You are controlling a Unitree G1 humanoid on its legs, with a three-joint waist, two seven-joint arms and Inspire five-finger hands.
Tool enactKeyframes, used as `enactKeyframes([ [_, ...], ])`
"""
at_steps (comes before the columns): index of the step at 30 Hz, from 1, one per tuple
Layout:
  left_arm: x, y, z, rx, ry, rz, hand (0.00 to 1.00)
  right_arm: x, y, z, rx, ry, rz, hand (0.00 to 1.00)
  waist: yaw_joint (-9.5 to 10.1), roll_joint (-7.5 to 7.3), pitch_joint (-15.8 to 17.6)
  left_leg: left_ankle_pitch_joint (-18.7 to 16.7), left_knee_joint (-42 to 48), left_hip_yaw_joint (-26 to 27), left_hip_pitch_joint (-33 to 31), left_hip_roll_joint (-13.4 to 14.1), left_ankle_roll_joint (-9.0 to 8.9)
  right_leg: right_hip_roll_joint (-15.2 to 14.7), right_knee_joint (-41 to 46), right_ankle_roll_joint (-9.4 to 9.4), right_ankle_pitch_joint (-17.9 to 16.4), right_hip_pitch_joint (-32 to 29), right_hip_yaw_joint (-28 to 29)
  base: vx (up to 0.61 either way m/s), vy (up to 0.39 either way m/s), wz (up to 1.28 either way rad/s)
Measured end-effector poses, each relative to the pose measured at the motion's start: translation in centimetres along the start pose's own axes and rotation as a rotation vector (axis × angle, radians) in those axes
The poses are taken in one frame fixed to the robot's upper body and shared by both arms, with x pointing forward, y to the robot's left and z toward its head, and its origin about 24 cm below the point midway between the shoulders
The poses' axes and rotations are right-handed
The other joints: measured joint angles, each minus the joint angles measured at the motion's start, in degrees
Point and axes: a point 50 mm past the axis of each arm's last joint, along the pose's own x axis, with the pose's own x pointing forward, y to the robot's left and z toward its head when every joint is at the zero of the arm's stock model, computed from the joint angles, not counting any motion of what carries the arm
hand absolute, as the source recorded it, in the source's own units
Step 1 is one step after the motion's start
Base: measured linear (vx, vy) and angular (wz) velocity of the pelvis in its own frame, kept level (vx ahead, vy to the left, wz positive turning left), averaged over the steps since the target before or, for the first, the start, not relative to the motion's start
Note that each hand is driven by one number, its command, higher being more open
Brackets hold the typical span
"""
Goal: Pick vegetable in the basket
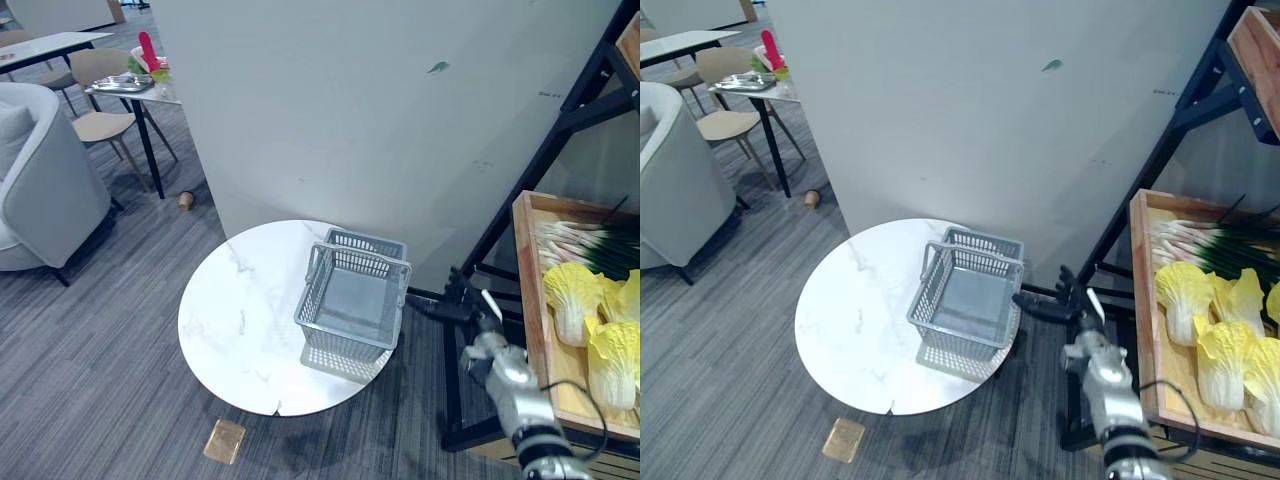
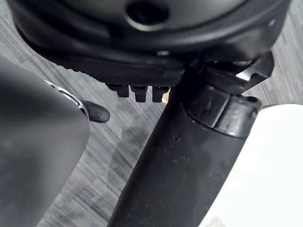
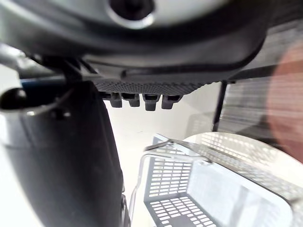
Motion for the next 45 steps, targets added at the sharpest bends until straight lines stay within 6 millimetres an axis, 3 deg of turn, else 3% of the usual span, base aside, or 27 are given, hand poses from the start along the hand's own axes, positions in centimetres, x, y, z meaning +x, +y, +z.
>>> enactKeyframes([
  [4, -0.1, -0.1, 0.2, 0.008, -0.006, -0.022, 1.00, 1.6, -0.6, 3.2, -0.113, -0.049, 0.011, 1.00, 0.43, 0.16, 0.0, 1.0, 0.0, -0.7, -2.0, -0.1, 0.42, 0.0, -0.1, 0.08, 1.1, -1.7, -0.6, -0.10, 0.000, 0.06],
  [14, -0.2, 0.3, 0.4, -0.001, -0.005, -0.033, 1.00, 3.5, -0.5, 4.3, -0.340, 0.018, 0.022, 1.00, 1.02, 0.27, 1.5, 2.5, -0.4, -1.4, -3.1, -1.2, 1.31, -1.1, -0.5, 0.06, 1.5, -2.4, -1.9, -0.11, 0.019, 0.06],
  [17, -0.2, 0.4, 0.4, 0.001, 0.007, -0.027, 1.00, 3.8, -0.9, 4.5, -0.588, 0.040, 0.004, 1.00, 1.14, 0.22, 1.7, 2.7, -0.4, -1.9, -3.3, -1.4, 1.33, -1.3, -0.8, 0.07, 1.4, -2.4, -2.5, -0.06, 0.019, 0.07],
  [24, -0.3, 0.5, 0.6, 0.023, -0.004, -0.030, 1.00, 4.7, -2.2, 6.9, -0.925, -0.006, -0.088, 1.00, 2.49, -0.10, 3.1, 2.9, 0.0, -2.6, -3.8, -1.8, 1.78, -1.6, -2.3, 0.85, 2.1, -1.9, -3.1, 0.01, 0.006, 0.04],
  [33, -0.2, 0.0, 1.4, 0.034, -0.041, -0.059, 1.00, 5.9, -1.6, 10.0, -0.964, -0.047, -0.141, 1.00, 4.36, -0.19, 5.2, 3.2, 0.0, -3.1, -5.3, -1.7, 2.10, -1.4, -2.3, 1.16, 3.8, -3.2, -3.8, -0.02, 0.009, 0.01],
  [40, -0.2, -0.4, 2.1, 0.029, -0.072, -0.087, 1.00, 6.4, -1.7, 12.1, -0.911, -0.077, -0.178, 1.00, 5.13, -0.07, 9.1, 4.4, -0.1, -3.1, -7.3, -2.1, 2.96, -1.6, -2.3, 0.89, 5.0, -5.1, -4.6, -0.09, 0.029, 0.00],
  [45, 0.0, -1.0, 2.9, 0.031, -0.100, -0.108, 1.00, 6.8, -1.9, 13.6, -0.871, -0.064, -0.206, 1.00, 6.19, 0.39, 12.9, 5.5, -0.1, -3.6, -9.8, -2.1, 2.42, -1.7, -2.2, 0.23, 5.5, -7.3, -5.4, -0.11, 0.014, 0.06],
])
